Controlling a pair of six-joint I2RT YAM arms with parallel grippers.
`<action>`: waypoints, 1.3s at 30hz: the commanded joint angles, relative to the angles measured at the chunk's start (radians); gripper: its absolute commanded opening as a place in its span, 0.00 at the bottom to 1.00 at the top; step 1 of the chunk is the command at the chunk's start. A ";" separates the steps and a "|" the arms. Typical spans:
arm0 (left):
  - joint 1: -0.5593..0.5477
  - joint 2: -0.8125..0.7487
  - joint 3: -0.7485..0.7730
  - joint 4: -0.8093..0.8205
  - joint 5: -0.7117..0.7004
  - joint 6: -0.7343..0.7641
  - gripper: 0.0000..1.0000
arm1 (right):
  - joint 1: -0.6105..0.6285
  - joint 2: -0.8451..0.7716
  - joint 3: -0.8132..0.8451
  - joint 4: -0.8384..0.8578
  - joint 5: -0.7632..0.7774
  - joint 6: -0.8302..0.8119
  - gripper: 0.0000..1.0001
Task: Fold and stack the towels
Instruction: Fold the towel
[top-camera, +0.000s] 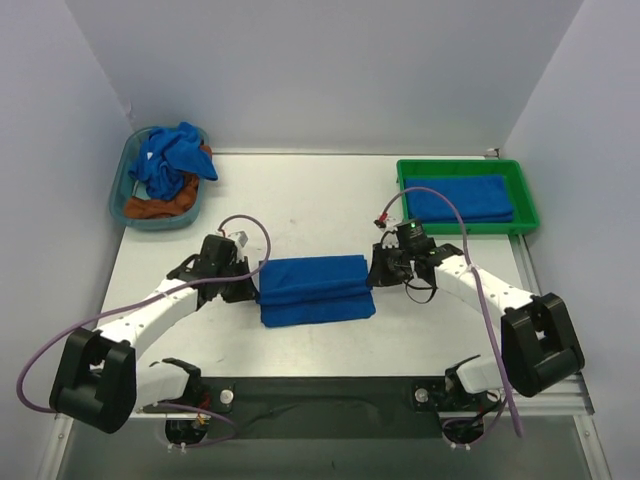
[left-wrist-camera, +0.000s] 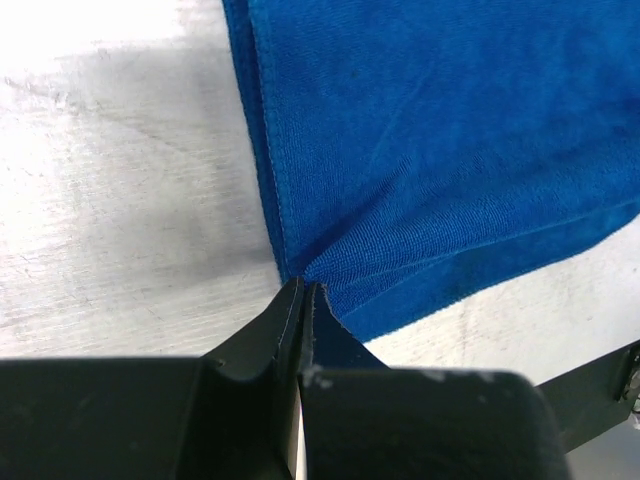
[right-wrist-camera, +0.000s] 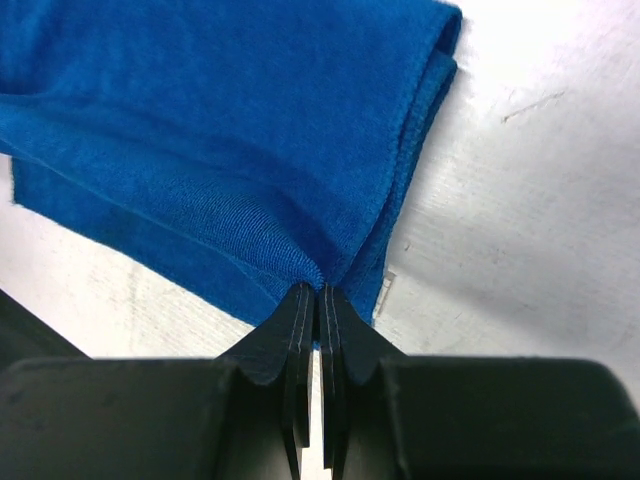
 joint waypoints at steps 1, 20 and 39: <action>-0.002 0.051 -0.005 -0.022 -0.018 -0.029 0.00 | -0.002 0.076 -0.004 -0.076 -0.021 0.018 0.00; -0.028 -0.001 0.137 -0.171 -0.038 -0.041 0.00 | 0.001 0.015 0.090 -0.168 -0.013 0.015 0.00; -0.131 0.065 -0.007 -0.094 -0.039 -0.115 0.24 | 0.014 0.084 -0.005 -0.202 -0.004 0.036 0.21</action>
